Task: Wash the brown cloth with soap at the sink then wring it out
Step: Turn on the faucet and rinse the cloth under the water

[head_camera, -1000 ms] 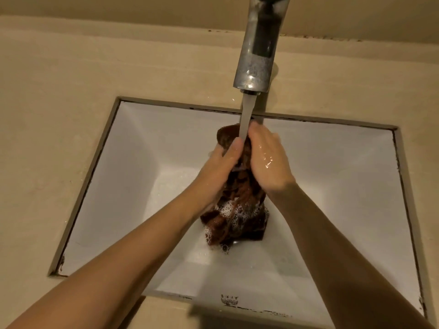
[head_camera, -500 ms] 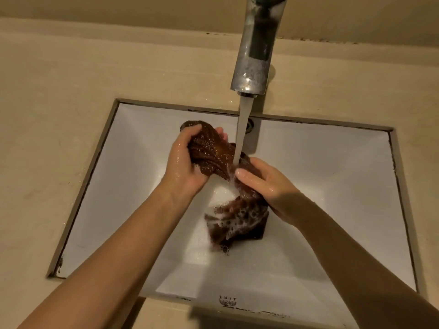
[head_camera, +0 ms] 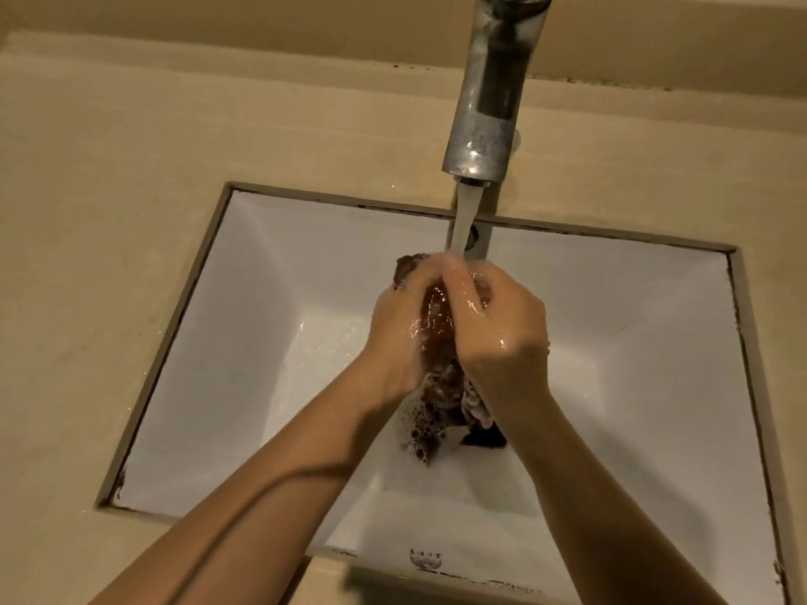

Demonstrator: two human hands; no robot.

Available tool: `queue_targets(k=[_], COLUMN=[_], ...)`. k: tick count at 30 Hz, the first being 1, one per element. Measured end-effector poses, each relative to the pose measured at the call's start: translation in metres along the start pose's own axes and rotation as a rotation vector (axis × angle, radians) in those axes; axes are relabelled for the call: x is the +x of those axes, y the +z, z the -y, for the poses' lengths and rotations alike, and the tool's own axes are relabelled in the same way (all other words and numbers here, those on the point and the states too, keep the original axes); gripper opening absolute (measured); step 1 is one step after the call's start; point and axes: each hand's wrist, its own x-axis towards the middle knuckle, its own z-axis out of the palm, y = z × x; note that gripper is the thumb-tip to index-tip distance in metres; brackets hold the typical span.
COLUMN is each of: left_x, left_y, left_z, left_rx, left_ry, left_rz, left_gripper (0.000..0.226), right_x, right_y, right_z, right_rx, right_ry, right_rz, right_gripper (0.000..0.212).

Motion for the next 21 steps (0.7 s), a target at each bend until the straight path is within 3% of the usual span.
queue_targets(k=[3, 9, 13, 16, 21], left_x=[0.003, 0.003, -0.001, -0.004, -0.002], left_y=[0.006, -0.004, -0.017, -0.021, -0.021], left_z=[0.010, 0.018, 0.018, 0.008, -0.012], left_rx=[0.131, 0.403, 0.310, 0.185, 0.275], left_ry=[0.143, 0.272, 0.139, -0.016, -0.060], left_rz=[-0.093, -0.199, 0.031, 0.222, 0.276], left_gripper=[0.027, 0.029, 0.033, 0.050, 0.044], right_x=[0.014, 0.029, 0.037, 0.035, 0.035], right_y=[0.002, 0.013, 0.009, 0.007, 0.000], right_z=[-0.003, -0.013, -0.018, -0.013, -0.001], right_rx=[-0.177, -0.342, -0.399, -0.309, -0.052], right_ry=[0.180, 0.171, 0.152, 0.143, 0.180], right_rz=[-0.046, -0.104, -0.161, -0.083, 0.120], right_gripper=[0.044, 0.043, 0.041, 0.030, 0.028])
